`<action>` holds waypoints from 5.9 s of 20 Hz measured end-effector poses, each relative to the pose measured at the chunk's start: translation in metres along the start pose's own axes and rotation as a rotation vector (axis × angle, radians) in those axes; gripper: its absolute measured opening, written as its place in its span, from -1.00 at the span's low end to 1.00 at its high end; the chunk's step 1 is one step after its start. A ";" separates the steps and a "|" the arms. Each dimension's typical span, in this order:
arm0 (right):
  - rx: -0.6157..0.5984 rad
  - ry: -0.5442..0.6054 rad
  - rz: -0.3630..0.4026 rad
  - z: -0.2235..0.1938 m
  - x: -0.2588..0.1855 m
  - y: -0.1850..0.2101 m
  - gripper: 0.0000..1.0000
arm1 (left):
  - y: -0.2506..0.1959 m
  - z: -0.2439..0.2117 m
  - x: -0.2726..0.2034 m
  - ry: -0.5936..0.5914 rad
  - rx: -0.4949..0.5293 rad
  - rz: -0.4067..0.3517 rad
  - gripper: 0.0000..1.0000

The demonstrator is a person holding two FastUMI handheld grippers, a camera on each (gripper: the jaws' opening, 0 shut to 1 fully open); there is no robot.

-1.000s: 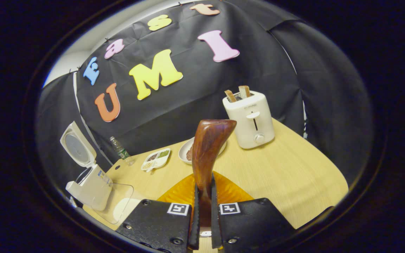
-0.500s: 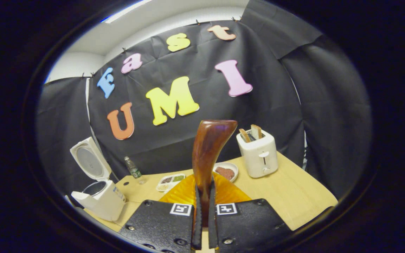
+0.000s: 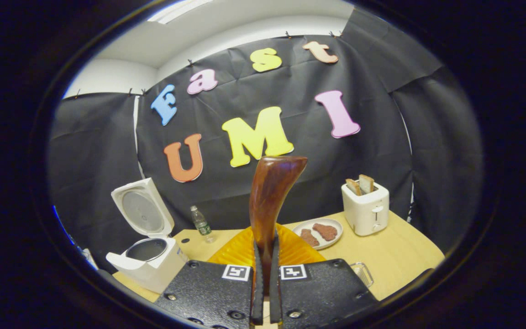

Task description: Close the left gripper, press the button to open the rice cooker; take a wooden spoon from the chopstick holder with the right hand, scoop a spoonful of rice and pour it into the rice cooker, then put the wooden spoon back into the chopstick holder.

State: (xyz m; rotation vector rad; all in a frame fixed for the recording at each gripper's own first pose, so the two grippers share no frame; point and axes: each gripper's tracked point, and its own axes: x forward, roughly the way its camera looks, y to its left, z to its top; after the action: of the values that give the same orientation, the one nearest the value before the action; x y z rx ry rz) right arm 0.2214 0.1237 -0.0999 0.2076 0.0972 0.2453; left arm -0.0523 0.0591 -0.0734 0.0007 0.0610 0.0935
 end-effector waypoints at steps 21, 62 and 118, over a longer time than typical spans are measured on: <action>-0.258 0.132 -0.122 -0.160 0.048 0.024 -0.79 | -0.011 -0.025 0.004 0.046 -0.034 -0.047 0.92; 1.307 0.062 0.139 -0.070 0.019 -0.035 -0.80 | 0.011 -0.047 0.018 0.078 -0.031 0.023 0.92; -0.200 0.037 0.177 -0.075 0.162 0.373 -0.79 | 0.110 -0.060 -0.029 -0.072 -0.045 0.024 0.88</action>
State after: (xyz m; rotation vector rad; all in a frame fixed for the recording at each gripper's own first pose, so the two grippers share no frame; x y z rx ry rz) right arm 0.2832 0.5324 -0.1043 0.0120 0.0902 0.4334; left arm -0.0953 0.1659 -0.1314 -0.0405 -0.0127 0.1183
